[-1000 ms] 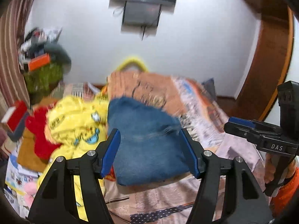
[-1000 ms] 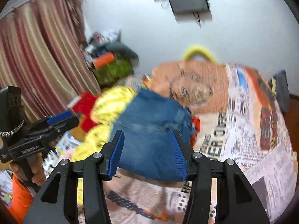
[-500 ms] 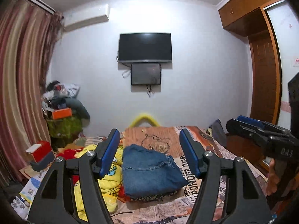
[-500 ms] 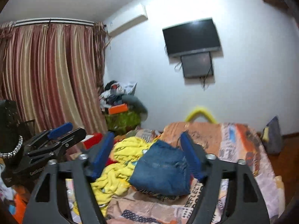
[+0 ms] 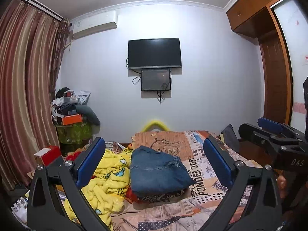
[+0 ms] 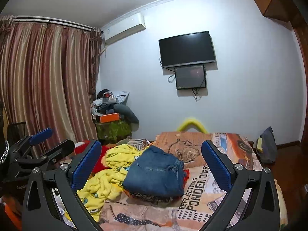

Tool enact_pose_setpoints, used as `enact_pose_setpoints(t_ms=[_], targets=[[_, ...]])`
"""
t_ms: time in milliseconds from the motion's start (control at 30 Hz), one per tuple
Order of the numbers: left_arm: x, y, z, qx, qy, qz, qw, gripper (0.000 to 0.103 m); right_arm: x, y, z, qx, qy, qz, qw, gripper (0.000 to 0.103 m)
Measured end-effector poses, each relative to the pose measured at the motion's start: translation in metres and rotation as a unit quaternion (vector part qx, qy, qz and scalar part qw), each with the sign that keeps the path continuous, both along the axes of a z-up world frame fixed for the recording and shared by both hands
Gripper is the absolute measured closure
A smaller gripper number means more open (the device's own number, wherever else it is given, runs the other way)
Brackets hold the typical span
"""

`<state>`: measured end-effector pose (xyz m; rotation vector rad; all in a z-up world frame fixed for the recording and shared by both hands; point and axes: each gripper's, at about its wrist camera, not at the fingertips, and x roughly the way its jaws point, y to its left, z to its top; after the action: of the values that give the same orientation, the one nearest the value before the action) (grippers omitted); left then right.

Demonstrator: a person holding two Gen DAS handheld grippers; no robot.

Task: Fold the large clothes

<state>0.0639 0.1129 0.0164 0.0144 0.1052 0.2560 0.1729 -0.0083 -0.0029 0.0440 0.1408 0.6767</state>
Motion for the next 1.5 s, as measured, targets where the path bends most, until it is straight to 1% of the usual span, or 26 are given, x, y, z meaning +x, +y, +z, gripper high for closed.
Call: enact_pose_setpoints(t_ms=[167, 267, 567, 1000, 1500], targets=[[0.002, 0.003, -0.005, -0.014, 0.007, -0.001, 0.9999, 0.001, -0.002, -0.008, -0.005, 0.007, 0.01, -0.005, 1.0, 0.0], [0.003, 0.005, -0.008, -0.018, 0.008, 0.002, 0.9998, 0.001, -0.001, -0.009, -0.004, 0.007, 0.013, -0.007, 1.0, 0.0], [0.009, 0.006, -0.013, -0.023, 0.015, 0.003, 0.9996, 0.001, -0.003, -0.009, -0.015, -0.001, 0.026, -0.009, 1.0, 0.0], [0.017, 0.014, -0.023, -0.036, 0.031, 0.007, 0.9988, 0.001, -0.004, -0.004, -0.016, -0.017, 0.036, -0.008, 0.999, 0.0], [0.02, 0.022, -0.025, -0.044, 0.038, 0.013, 0.9982, 0.001, -0.002, -0.003, -0.018, -0.022, 0.047, -0.002, 0.999, 0.0]])
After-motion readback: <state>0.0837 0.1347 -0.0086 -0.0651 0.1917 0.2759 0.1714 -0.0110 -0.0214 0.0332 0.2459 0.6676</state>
